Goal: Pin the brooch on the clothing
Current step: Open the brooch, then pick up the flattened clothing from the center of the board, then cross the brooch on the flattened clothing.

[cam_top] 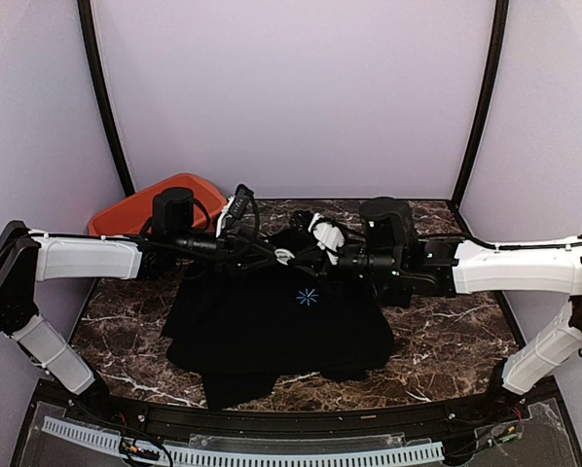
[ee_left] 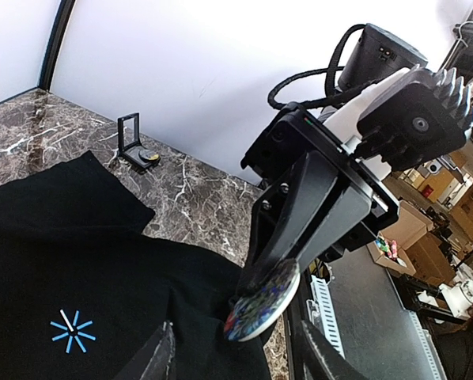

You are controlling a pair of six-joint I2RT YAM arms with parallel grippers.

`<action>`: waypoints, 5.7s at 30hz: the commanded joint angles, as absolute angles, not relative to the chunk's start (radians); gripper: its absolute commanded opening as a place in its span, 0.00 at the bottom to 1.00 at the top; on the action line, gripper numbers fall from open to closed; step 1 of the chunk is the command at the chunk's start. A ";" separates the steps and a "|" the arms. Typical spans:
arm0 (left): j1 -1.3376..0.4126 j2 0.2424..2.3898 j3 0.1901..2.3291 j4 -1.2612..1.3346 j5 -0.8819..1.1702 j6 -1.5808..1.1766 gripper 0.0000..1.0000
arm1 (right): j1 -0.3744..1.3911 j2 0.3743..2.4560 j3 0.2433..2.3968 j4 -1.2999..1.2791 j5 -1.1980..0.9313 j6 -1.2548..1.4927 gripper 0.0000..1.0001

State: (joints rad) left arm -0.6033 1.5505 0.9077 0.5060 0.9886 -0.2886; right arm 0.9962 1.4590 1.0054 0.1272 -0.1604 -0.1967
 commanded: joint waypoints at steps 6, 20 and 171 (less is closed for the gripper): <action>-0.600 1.538 0.896 0.535 1.017 -0.304 0.44 | 1.011 1.485 1.048 0.138 -0.172 -0.187 0.00; -0.601 1.545 0.900 0.524 1.012 -0.303 0.31 | 1.018 1.499 1.063 0.131 -0.148 -0.183 0.00; -0.558 1.658 1.074 -0.207 0.331 0.390 0.01 | 0.787 2.365 2.059 -0.721 -0.647 0.668 0.00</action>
